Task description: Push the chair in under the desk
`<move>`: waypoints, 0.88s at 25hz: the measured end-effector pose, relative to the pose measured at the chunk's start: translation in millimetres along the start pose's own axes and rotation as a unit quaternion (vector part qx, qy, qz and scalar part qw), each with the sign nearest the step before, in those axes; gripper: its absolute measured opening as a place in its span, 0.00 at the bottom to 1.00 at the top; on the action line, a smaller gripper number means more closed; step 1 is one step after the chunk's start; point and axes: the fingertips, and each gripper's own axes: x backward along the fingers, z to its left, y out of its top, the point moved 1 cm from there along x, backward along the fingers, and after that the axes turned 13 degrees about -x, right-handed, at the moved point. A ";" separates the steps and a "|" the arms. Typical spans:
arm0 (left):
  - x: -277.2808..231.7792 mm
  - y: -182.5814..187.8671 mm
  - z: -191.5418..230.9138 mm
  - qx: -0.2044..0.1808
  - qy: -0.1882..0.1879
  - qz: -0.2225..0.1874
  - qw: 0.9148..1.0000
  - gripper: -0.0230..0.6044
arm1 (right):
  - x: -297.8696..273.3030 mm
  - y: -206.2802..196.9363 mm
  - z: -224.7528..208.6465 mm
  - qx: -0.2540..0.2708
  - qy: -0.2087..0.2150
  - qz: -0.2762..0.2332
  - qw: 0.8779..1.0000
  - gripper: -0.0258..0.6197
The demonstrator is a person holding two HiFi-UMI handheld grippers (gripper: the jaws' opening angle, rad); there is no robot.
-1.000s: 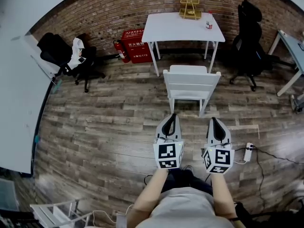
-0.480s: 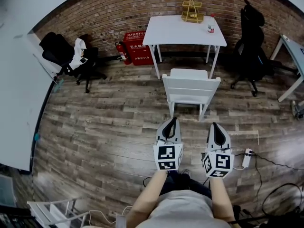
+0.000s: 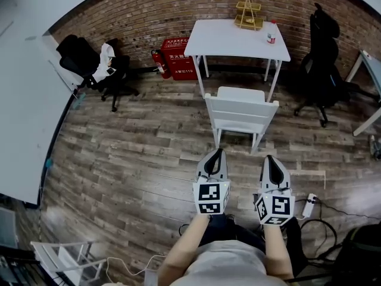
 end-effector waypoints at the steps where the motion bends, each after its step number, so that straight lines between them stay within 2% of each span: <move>1: 0.1 -0.6 0.0 0.000 0.003 0.002 1.000 0.06 | 0.0 -0.8 0.0 0.003 0.003 0.001 1.000 0.06; 10: -11.5 -7.9 12.4 0.007 0.012 0.009 1.000 0.06 | -19.4 -5.3 2.1 0.008 0.004 0.013 1.000 0.06; 22: -77.2 2.2 55.6 0.008 -0.006 0.000 1.000 0.06 | -92.3 6.0 1.7 0.016 -0.017 0.004 1.000 0.06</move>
